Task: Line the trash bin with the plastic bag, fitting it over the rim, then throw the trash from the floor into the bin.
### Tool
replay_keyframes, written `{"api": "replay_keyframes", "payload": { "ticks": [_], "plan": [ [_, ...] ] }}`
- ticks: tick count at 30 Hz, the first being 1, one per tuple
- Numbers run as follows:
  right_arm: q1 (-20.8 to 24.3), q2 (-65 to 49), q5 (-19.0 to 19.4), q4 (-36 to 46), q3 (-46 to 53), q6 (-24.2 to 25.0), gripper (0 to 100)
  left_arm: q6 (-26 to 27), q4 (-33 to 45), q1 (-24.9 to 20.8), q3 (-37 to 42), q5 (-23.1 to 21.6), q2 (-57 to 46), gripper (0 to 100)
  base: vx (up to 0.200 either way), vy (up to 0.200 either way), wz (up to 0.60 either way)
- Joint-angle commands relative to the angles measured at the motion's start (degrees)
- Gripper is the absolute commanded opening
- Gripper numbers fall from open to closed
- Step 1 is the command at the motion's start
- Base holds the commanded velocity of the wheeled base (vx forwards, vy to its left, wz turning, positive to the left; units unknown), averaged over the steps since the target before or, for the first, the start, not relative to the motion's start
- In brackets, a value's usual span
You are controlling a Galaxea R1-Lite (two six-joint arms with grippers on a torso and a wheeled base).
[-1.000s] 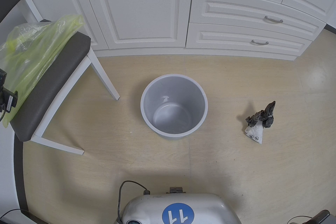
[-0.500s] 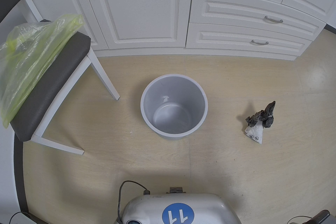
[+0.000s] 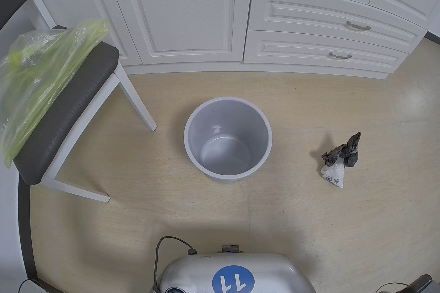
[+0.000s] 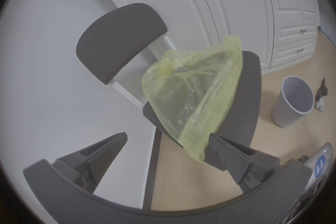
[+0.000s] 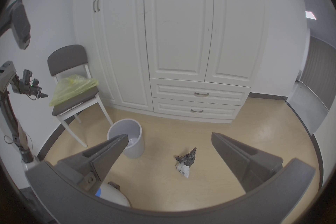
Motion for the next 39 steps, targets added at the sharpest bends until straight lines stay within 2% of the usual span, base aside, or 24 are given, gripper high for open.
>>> {"api": "replay_keyframes", "payload": {
  "ticks": [1, 10, 15, 33, 39],
  "plan": [
    [0.0, -0.5, 1.4, 0.4, 1.6, -2.1, 100, -0.8, 0.1, 0.8, 5.3, -1.8, -5.1, 100, 0.000, 0.000, 0.00],
    [0.0, -0.4, 1.6, 0.4, 2.4, -3.3, 100, -0.8, 0.0, 0.8, 9.8, -1.3, -3.6, 100, 0.000, 0.000, 0.00],
    [0.0, -0.2, 1.6, 0.4, 2.4, -3.3, 100, -0.8, -1.0, 0.8, 9.1, -1.1, 1.5, 100, 0.000, 0.000, 0.00],
    [0.0, -0.5, 1.6, -0.1, 2.3, -3.2, 100, -1.2, -1.3, 0.8, 5.9, 0.4, 10.3, 100, 0.000, 0.000, 0.00],
    [0.0, -0.6, 1.6, 0.1, 2.4, -3.2, 100, -4.2, -1.4, 0.8, 4.4, 0.3, 12.2, 100, 0.000, 0.000, 0.00]
  ]
}}
